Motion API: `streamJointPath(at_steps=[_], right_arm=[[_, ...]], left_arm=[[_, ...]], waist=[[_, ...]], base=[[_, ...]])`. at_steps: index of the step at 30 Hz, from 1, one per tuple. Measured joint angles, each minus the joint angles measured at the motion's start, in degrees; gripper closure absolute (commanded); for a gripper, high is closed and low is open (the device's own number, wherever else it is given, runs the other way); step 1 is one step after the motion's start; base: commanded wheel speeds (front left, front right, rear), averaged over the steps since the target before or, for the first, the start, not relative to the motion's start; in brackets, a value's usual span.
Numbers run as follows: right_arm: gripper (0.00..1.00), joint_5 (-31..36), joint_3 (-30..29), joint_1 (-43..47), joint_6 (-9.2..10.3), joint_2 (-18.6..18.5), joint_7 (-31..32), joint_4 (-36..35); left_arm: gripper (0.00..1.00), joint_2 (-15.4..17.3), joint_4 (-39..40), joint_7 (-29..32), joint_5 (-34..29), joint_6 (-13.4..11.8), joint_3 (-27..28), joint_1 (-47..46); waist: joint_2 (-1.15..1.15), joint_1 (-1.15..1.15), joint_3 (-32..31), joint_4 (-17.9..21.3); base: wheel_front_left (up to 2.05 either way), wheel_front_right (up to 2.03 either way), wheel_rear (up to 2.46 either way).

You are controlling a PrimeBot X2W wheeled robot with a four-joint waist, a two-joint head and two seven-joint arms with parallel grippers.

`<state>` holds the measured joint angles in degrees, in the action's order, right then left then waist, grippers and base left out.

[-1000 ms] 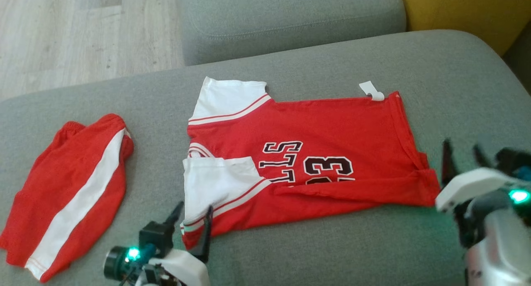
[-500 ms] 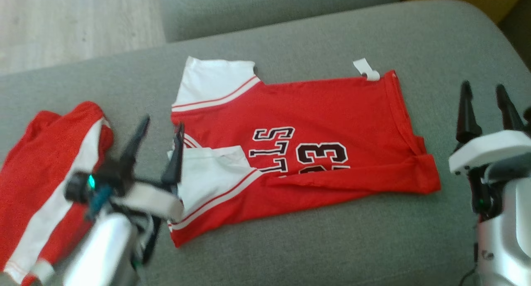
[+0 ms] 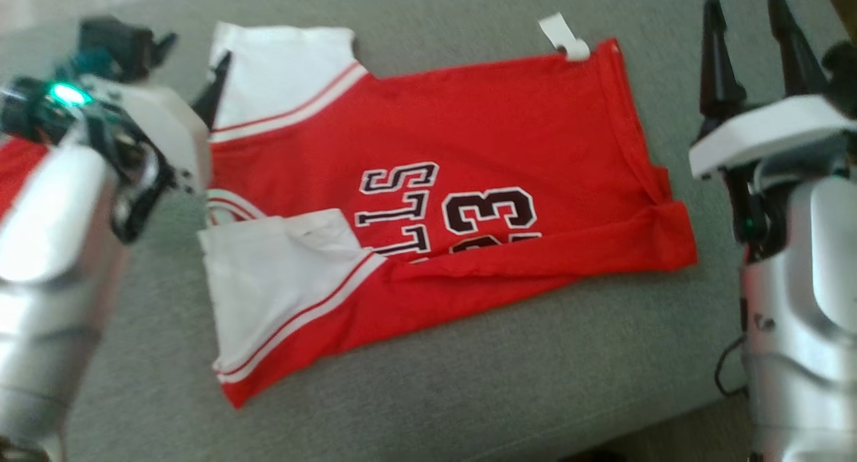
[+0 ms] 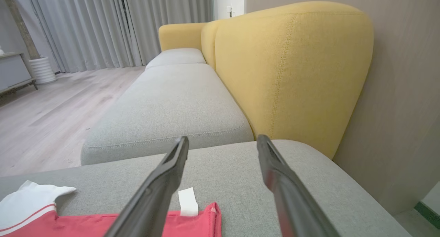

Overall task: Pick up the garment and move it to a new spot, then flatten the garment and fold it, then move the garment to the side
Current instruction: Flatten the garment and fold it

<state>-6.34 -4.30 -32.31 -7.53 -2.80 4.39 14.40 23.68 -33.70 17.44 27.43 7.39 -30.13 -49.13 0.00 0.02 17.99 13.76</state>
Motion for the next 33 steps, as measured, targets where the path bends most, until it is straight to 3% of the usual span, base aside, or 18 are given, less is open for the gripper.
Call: streamJointPath(at_steps=[9, 25, 26, 27, 33], right_arm=[[0.00, -1.0, 3.2, -4.1, 0.00, 0.0, -1.8, 1.2], [0.00, -1.3, 5.2, -6.4, 0.00, 0.0, -2.9, 2.1], [0.00, -1.3, 5.2, -6.4, 0.00, 0.0, -2.9, 2.2], [0.00, -1.2, 5.2, -6.4, 0.00, 0.0, -2.9, 2.2], [0.00, -0.4, 4.1, -6.8, 0.00, -0.3, -2.9, 2.8]], left_arm=[[0.00, 5.1, -9.5, 2.7, 5.0, 0.2, -6.6, -9.7], [0.00, 6.3, -15.6, 5.5, 13.8, 0.2, -14.2, -17.0], [0.58, 6.2, -15.6, 6.3, 14.8, 0.2, -14.5, -17.3], [1.00, 6.2, -15.5, 7.0, 15.5, 0.2, -14.9, -17.6], [1.00, 5.8, -15.7, 4.9, 18.0, 0.2, -17.0, -17.5]], waist=[[0.00, 0.00, 6.8, 4.9], [0.00, -0.02, 11.3, 8.0], [0.00, -0.02, 11.2, 8.0], [0.00, -0.02, 11.2, 7.9], [0.00, -0.02, 10.4, 6.9]], base=[[0.00, 0.00, 0.00], [0.00, 0.00, 0.00], [0.00, 0.00, 0.00], [0.00, 0.00, 0.00], [0.00, 0.00, 0.00]])
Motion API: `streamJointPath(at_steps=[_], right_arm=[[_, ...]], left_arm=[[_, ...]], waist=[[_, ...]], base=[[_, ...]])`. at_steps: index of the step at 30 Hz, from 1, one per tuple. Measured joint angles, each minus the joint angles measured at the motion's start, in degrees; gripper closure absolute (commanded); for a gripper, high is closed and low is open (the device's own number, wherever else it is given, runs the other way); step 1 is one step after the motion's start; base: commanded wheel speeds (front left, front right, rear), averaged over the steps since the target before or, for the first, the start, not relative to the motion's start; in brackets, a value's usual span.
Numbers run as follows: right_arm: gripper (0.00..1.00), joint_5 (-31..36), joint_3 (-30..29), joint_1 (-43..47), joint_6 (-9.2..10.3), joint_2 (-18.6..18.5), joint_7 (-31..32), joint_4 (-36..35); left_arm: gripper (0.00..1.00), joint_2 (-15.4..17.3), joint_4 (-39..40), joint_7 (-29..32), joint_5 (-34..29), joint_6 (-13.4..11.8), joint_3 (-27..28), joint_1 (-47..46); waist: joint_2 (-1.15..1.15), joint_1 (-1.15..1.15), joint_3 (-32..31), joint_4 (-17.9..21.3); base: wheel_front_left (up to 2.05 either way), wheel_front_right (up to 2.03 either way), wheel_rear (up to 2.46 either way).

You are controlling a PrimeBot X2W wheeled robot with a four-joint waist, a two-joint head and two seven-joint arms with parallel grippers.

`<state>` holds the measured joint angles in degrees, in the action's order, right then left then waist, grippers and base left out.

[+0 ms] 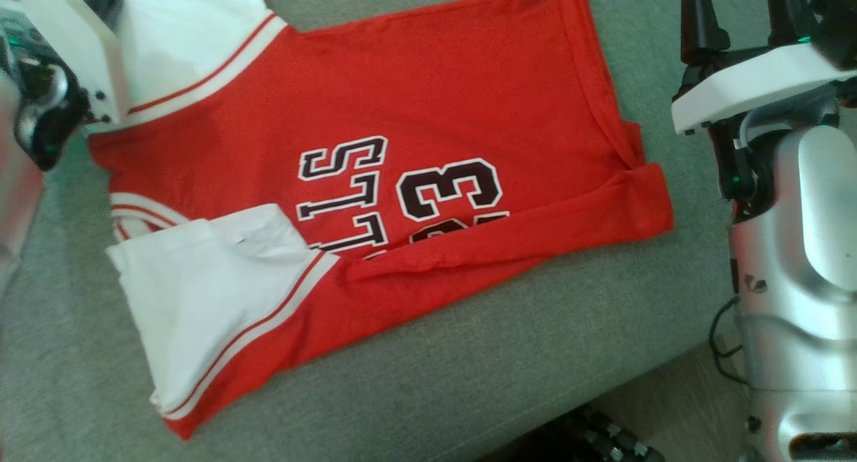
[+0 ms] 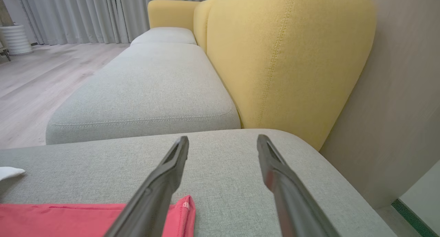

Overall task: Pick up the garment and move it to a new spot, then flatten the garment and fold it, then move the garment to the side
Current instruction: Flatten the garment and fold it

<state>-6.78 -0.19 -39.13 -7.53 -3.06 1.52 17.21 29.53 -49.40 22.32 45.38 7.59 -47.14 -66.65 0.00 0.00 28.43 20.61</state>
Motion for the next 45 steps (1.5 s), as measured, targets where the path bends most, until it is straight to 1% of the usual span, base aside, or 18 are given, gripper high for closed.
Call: streamJointPath(at_steps=[4, 8, 11, 14, 17, 22, 26, 31, 37, 38, 39, 40, 42, 45], right_arm=[[0.00, 0.1, 1.2, 0.0, 0.00, -1.8, 0.9, 1.5], [0.00, -0.9, 3.3, -0.1, 0.00, -5.6, 3.0, 5.2], [0.00, -1.9, 5.0, -0.2, 0.00, -8.9, 5.2, 9.2], [0.00, -2.6, 6.2, -0.4, 0.00, -11.5, 7.2, 13.9], [0.00, -3.9, 6.8, -1.8, 0.00, -13.5, 9.0, 18.9], [0.00, -6.1, 7.6, -5.4, 0.00, -15.3, 11.0, 26.1], [0.00, -7.4, 8.4, -7.9, 0.00, -16.4, 12.1, 31.2], [0.00, -9.0, 10.5, -10.0, 0.00, -16.7, 12.6, 36.0], [0.00, -9.9, 12.3, -12.3, 0.00, -17.1, 12.4, 40.1], [0.04, -10.3, 12.6, -12.5, 0.00, -17.1, 12.3, 40.7], [0.53, -10.6, 12.9, -12.6, 0.00, -17.1, 12.0, 41.1], [1.00, -11.0, 13.2, -12.8, 0.00, -17.1, 11.8, 41.4], [1.00, -11.4, 13.5, -13.0, 0.00, -17.1, 11.7, 41.8], [1.00, -12.7, 14.2, -13.3, 0.00, -17.1, 9.9, 42.2]], left_arm=[[1.00, -1.1, 0.1, -6.8, 0.0, 0.0, -0.8, 0.8], [1.00, -3.6, 1.6, -14.4, -0.4, 0.0, -1.1, 1.1], [1.00, -5.5, 3.6, -18.3, -1.3, 0.0, -1.7, 2.1], [1.00, -6.5, 6.0, -20.7, -2.1, 0.0, -2.9, 3.9], [1.00, -6.9, 9.3, -21.7, -3.0, -0.6, -3.8, 5.7], [1.00, -6.9, 15.6, -22.0, -3.2, -1.2, -5.1, 7.3], [1.00, -6.8, 20.3, -21.2, -3.6, -1.9, -6.1, 8.2], [1.00, -6.6, 23.8, -20.0, -3.6, -2.7, -6.8, 8.7], [1.00, -5.5, 25.5, -19.4, -3.7, -3.5, -6.9, 9.1], [1.00, -5.3, 25.5, -19.4, -3.7, -3.6, -6.9, 9.3], [1.00, -5.1, 25.5, -19.4, -3.7, -3.6, -6.9, 9.5], [1.00, -4.8, 25.5, -19.3, -3.7, -3.8, -6.9, 9.6], [1.00, -4.6, 25.4, -19.3, -3.7, -4.1, -6.9, 9.6], [1.00, -4.1, 24.7, -19.3, -3.7, -4.1, -6.7, 9.6]], waist=[[0.00, 0.00, -1.6, -1.6], [0.00, 0.00, -3.5, -4.2], [0.00, -0.01, -4.9, -6.9], [0.00, -0.01, -6.3, -9.9], [0.00, -0.01, -7.3, -13.0], [0.00, -0.01, -8.1, -17.6], [0.00, -0.01, -7.6, -20.2], [0.00, 0.00, -6.1, -21.9], [0.00, 0.00, -5.8, -22.1], [0.00, 0.00, -5.8, -21.9], [0.00, 0.00, -5.9, -21.8], [0.00, 0.00, -6.0, -21.7], [0.00, 0.00, -6.0, -21.5], [0.00, 0.00, -6.1, -21.1]], base=[[0.00, 0.00, 0.00], [0.00, 0.00, 0.00], [0.00, 0.00, 0.00], [0.00, 0.00, 0.00], [0.00, 0.00, 0.00], [0.00, 0.00, 0.00], [0.00, 0.00, 0.00], [0.00, 0.00, 0.00], [0.00, 0.00, 0.00], [0.00, 0.00, 0.00], [0.00, 0.00, 0.00], [0.00, 0.00, 0.00], [0.00, 0.00, 0.00], [0.00, 0.00, 0.00]])
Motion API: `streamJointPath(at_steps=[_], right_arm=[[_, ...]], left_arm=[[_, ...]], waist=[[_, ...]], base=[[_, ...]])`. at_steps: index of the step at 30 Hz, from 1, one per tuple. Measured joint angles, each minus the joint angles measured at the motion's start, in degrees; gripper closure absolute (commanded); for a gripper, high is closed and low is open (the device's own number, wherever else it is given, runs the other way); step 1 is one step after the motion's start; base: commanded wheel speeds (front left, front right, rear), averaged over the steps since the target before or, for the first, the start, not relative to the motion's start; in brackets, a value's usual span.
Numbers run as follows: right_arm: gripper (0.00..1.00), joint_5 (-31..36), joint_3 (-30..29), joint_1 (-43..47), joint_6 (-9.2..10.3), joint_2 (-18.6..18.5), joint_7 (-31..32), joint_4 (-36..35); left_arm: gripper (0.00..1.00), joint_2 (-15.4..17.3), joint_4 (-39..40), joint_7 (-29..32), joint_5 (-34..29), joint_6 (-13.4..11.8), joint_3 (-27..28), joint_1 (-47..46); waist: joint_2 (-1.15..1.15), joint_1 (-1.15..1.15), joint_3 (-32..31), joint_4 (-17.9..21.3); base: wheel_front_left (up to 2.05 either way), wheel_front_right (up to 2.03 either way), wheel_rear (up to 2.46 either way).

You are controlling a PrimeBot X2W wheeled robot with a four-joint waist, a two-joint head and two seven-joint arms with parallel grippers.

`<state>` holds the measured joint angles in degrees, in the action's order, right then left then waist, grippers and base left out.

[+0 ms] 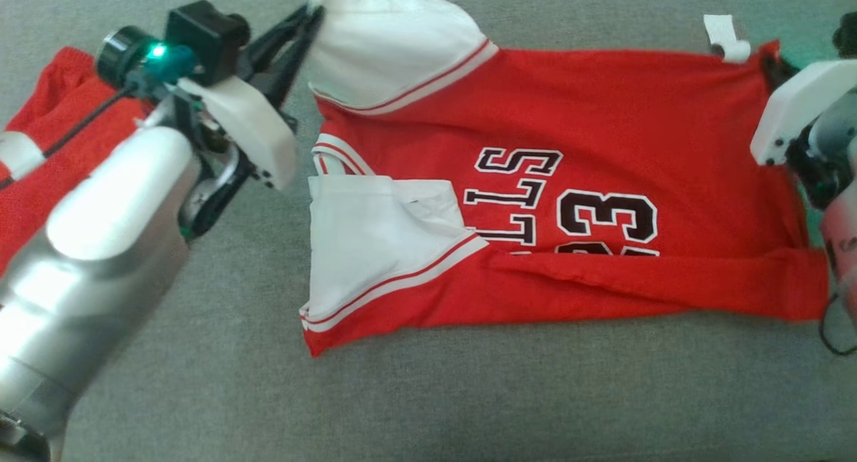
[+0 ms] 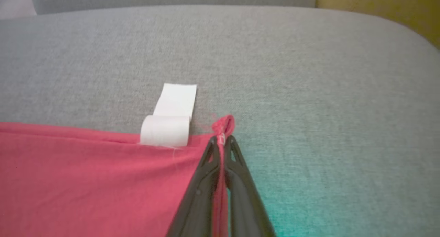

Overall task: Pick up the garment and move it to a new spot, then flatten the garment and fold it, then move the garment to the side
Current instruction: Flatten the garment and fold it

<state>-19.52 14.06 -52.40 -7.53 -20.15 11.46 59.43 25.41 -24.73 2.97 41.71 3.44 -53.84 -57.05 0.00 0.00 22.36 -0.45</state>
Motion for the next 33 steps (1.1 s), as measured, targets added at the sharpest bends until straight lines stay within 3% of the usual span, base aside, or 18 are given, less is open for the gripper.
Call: streamJointPath(at_steps=[8, 14, 20, 27, 33], right_arm=[[1.00, -3.6, 0.6, -8.4, 0.00, 0.1, -6.5, -0.6], [1.00, -5.0, 1.5, -12.0, 0.00, 0.3, -11.0, -0.3], [1.00, -8.8, 3.9, -11.9, 0.00, 0.4, -12.3, 0.6], [1.00, -16.4, 8.3, -6.7, 0.00, -2.4, -10.2, -2.3], [1.00, -24.0, 12.3, 0.5, 0.00, -6.7, -3.5, -6.5]], left_arm=[[1.00, 0.3, -8.0, -1.5, -1.2, 0.2, 1.1, -6.4], [1.00, -1.8, -15.9, -5.2, -4.0, 0.9, 1.4, -13.3], [1.00, -3.5, -20.9, -8.3, -4.9, 2.5, -0.1, -14.1], [1.00, -2.9, -18.5, -9.6, -4.7, 3.6, -3.2, -9.8], [1.00, 1.5, -8.8, -4.5, -1.3, 3.7, -6.9, -2.0]], waist=[[0.00, 0.00, 2.1, 1.5], [0.00, 0.01, 3.9, 2.5], [0.00, 0.00, 3.3, 2.4], [0.00, -0.01, 0.1, 1.2], [0.00, -0.01, -3.4, 0.2]], base=[[0.00, 0.00, 0.00], [0.00, 0.00, 0.00], [0.00, 0.00, 0.00], [0.00, 0.00, 0.00], [0.00, 0.00, 0.00]])
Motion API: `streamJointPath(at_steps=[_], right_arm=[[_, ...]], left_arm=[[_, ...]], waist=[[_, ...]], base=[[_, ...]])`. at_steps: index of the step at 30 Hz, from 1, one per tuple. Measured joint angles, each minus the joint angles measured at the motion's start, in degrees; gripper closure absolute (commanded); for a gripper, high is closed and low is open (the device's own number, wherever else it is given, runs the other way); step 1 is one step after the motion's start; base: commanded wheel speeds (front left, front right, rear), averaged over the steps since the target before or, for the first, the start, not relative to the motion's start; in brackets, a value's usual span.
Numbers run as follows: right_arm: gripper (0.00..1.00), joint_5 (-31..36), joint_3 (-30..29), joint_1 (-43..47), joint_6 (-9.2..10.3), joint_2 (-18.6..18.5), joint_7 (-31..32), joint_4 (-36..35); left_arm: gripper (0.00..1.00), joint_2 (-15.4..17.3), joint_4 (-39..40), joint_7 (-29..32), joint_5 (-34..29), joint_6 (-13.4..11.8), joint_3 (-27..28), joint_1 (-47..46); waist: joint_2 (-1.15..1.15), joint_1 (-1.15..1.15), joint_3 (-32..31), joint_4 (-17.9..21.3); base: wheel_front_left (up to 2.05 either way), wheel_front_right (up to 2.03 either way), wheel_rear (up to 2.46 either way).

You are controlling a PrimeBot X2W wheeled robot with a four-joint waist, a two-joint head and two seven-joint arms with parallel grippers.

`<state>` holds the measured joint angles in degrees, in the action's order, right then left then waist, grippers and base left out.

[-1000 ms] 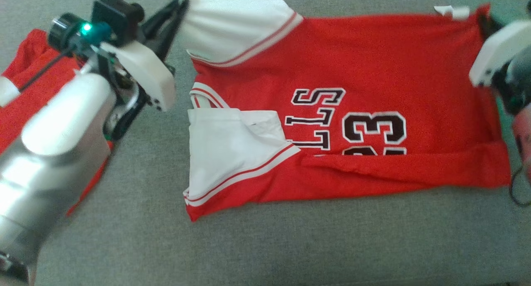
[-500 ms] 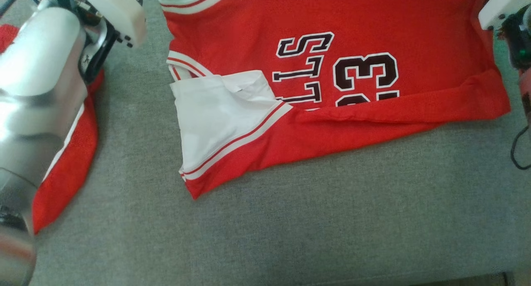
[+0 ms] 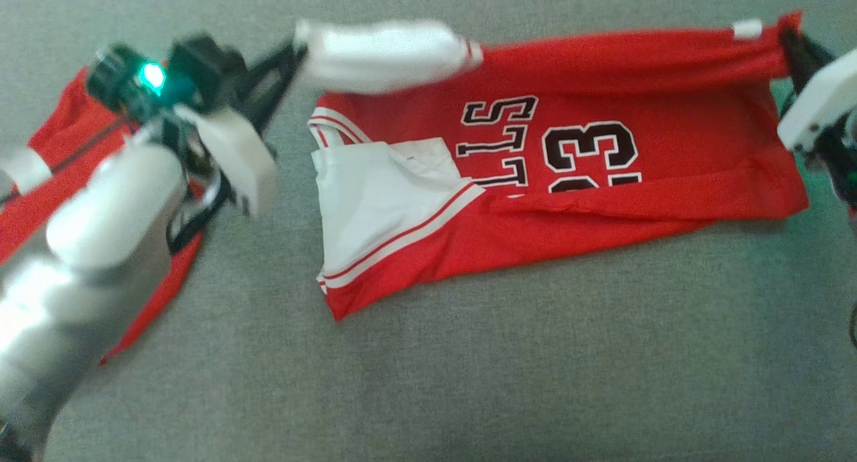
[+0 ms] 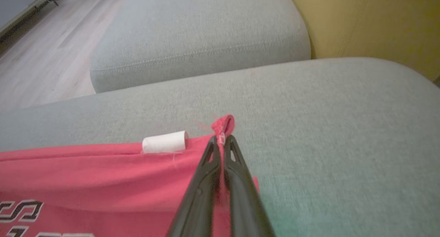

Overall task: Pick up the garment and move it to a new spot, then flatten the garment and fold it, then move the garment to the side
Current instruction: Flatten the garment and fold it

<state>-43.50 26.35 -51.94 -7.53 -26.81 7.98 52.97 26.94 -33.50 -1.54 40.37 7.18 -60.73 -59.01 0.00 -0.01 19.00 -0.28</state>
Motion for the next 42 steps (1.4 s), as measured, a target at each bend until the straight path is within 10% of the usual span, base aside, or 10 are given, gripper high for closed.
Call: streamJointPath(at_steps=[14, 37, 38, 39, 42], right_arm=[[1.00, -8.1, 9.4, 9.8, 0.00, -9.3, 14.0, -10.5], [1.00, -11.5, 13.1, 13.8, 0.00, -11.6, 21.7, -14.7], [0.90, -11.5, 13.2, 14.0, 0.00, -11.4, 21.9, -14.2], [0.00, -11.5, 13.2, 14.1, 0.00, -11.3, 21.9, -13.6], [0.00, -11.5, 12.7, 14.2, 0.00, -10.6, 21.7, -12.6]], left_arm=[[1.00, 12.4, 27.2, 14.8, 5.6, -3.7, -5.0, 12.7], [1.00, 13.0, 30.6, 21.0, 8.5, -6.1, -8.8, 16.6], [0.61, 12.5, 30.1, 20.6, 8.5, -6.2, -8.8, 16.9], [0.11, 12.2, 29.8, 20.2, 8.5, -6.2, -9.0, 17.1], [0.00, 11.0, 28.8, 18.1, 8.5, -7.1, -8.9, 17.7]], waist=[[0.00, 0.00, -5.0, -0.8], [0.00, 0.01, -5.8, 1.0], [0.00, 0.01, -5.9, 1.0], [0.00, 0.01, -6.0, 1.0], [0.00, 0.01, -6.6, 1.2]], base=[[0.00, 0.00, 0.00], [0.00, 0.00, 0.00], [0.00, 0.00, 0.00], [0.00, 0.00, 0.00], [0.00, 0.00, 0.00]])
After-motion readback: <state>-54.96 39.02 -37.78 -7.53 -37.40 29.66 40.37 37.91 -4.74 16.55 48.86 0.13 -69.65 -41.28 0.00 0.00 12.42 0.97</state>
